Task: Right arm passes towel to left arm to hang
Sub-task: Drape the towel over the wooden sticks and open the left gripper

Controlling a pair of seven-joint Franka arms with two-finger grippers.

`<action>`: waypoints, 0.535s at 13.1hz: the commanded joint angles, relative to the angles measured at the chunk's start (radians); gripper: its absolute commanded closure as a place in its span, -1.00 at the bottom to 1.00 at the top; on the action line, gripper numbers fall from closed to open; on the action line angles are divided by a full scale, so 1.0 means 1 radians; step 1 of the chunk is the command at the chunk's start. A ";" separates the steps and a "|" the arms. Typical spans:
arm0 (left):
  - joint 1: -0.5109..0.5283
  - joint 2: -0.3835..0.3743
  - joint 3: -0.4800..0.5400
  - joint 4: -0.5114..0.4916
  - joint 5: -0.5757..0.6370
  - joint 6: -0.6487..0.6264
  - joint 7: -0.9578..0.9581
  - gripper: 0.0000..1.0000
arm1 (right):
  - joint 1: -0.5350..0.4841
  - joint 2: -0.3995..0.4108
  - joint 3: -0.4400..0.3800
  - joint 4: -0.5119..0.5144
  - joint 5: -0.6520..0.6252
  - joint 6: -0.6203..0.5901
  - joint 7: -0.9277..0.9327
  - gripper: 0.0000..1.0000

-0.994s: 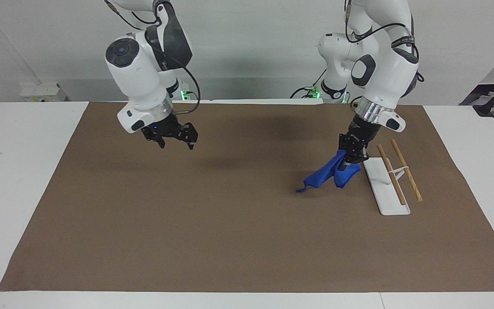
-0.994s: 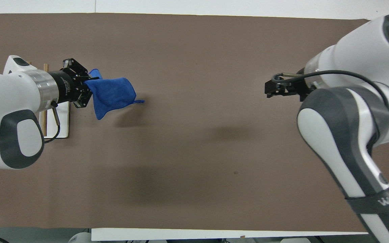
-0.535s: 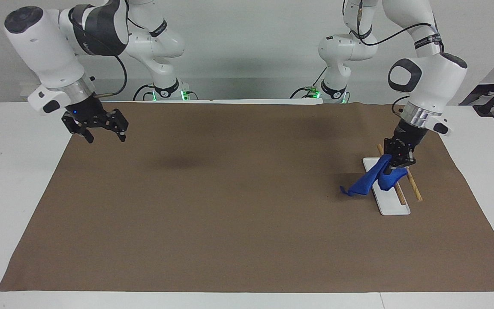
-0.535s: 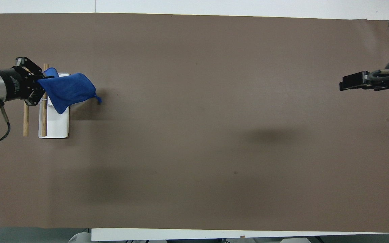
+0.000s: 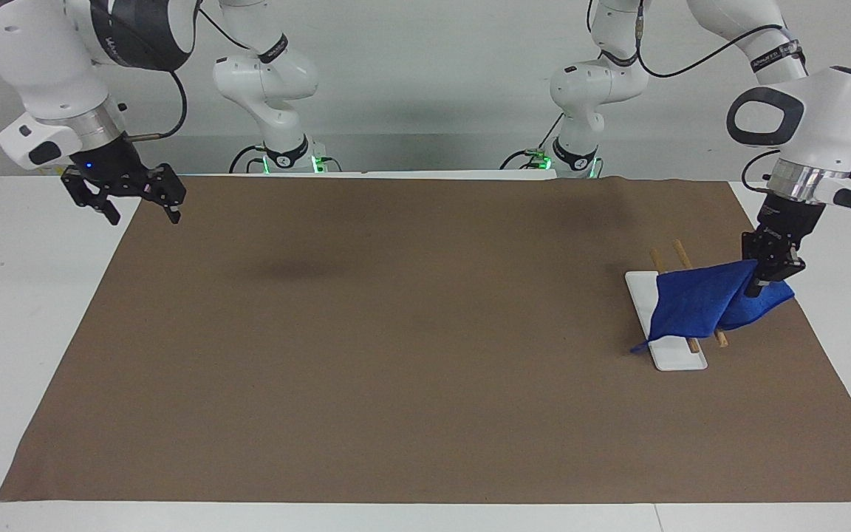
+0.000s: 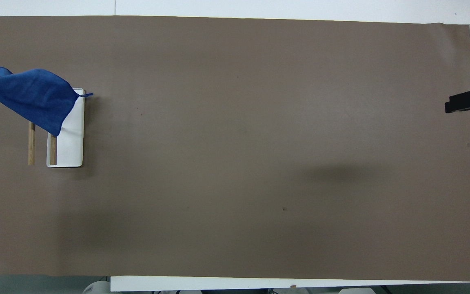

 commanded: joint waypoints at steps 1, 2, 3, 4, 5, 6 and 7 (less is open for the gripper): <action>0.041 0.017 -0.005 0.001 0.006 -0.021 0.074 0.99 | 0.006 0.002 0.002 0.016 -0.016 -0.018 -0.017 -1.00; 0.049 0.006 -0.005 -0.013 0.008 -0.022 0.075 0.98 | 0.006 -0.003 0.002 0.014 -0.016 -0.018 -0.017 -1.00; 0.052 -0.006 -0.005 -0.044 0.008 -0.021 0.073 0.97 | 0.006 -0.003 0.004 0.012 -0.016 -0.018 -0.017 -1.00; 0.054 -0.025 -0.005 -0.075 0.010 -0.021 0.073 0.96 | 0.006 -0.005 0.004 0.011 -0.015 -0.018 -0.014 -1.00; 0.068 -0.041 -0.005 -0.110 0.010 -0.021 0.073 0.95 | 0.009 -0.005 0.004 0.011 -0.015 -0.018 -0.014 -1.00; 0.081 -0.058 -0.005 -0.144 0.011 -0.021 0.075 0.94 | 0.009 -0.005 0.004 0.011 -0.013 -0.018 -0.014 -1.00; 0.085 -0.075 -0.005 -0.177 0.010 -0.019 0.076 0.94 | 0.009 -0.005 0.004 0.011 -0.013 -0.018 -0.014 -1.00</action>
